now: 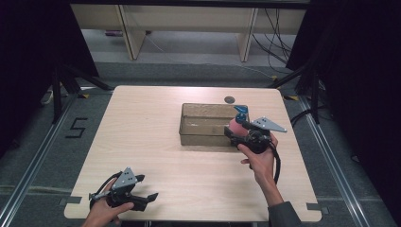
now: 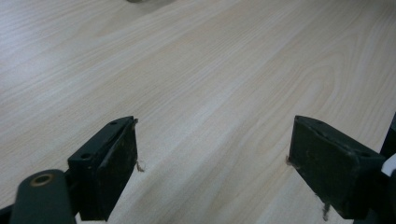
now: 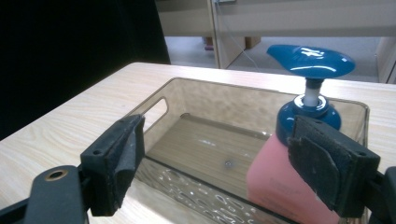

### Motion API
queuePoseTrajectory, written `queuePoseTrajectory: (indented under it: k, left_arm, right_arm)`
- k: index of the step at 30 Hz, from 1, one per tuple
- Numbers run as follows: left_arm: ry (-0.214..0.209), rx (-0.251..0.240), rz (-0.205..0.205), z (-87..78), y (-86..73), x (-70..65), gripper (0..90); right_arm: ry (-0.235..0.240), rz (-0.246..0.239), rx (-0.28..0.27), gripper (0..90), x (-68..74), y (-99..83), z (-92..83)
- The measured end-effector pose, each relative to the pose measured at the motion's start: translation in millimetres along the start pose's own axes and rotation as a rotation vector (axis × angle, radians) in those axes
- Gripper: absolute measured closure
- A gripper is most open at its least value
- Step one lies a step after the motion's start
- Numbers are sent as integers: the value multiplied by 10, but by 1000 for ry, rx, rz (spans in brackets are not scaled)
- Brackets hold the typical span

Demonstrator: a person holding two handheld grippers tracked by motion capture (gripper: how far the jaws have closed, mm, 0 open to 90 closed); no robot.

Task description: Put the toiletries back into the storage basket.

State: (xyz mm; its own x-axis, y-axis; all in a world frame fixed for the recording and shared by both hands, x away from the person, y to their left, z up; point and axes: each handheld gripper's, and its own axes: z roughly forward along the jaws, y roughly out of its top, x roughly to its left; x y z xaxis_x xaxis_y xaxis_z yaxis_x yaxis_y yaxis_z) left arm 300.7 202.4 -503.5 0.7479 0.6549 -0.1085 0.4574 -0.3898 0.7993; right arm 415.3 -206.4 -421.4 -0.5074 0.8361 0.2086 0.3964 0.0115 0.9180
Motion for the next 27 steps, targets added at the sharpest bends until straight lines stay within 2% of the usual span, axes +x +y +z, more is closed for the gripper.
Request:
queuePoseTrajectory:
  k: [1,2,3,6,8,13,14,15,17,18,23,24,25,27]
  left_arm:
    - [3,5,7,-4,-2,2,149]
    - [0,-1,0,-1,-3,-2,149]
    - [2,-4,-2,5,2,5,149]
    - [0,-1,0,-1,-4,-1,149]
    - [1,-2,-1,1,-2,2,149]
    - [1,0,-1,0,-4,1,149]
    - [3,-2,0,3,0,5,149]
    - [2,-2,-1,2,2,5,149]
    - [2,-1,0,-2,-4,0,149]
    - [2,-1,-1,-2,-4,1,149]
    - [3,-1,-1,-2,-4,2,149]
    - [3,-1,-1,-1,-2,5,149]
    - [4,-5,-7,2,2,5,149]
    - [4,-3,-4,0,0,3,149]
  right_arm:
    - [-3,-40,-11,195,-19,-5,7]
    - [-3,-40,-11,195,-19,-5,7]
    - [10,-11,2,195,14,-16,3]
    - [11,-31,-5,195,25,-34,9]
    - [8,-20,3,195,43,-36,9]
    - [16,-30,13,195,72,-50,-8]
    - [18,-15,14,195,95,-53,-12]
    - [30,-23,10,195,101,-59,-15]
    - [24,-33,7,195,99,-62,-15]
    - [33,-18,12,195,119,-75,-26]
    - [37,-40,11,195,133,-100,-33]
    - [36,-12,29,195,161,-107,-47]
    - [48,-29,14,195,147,-113,-34]
    - [45,-35,26,195,152,-120,-39]
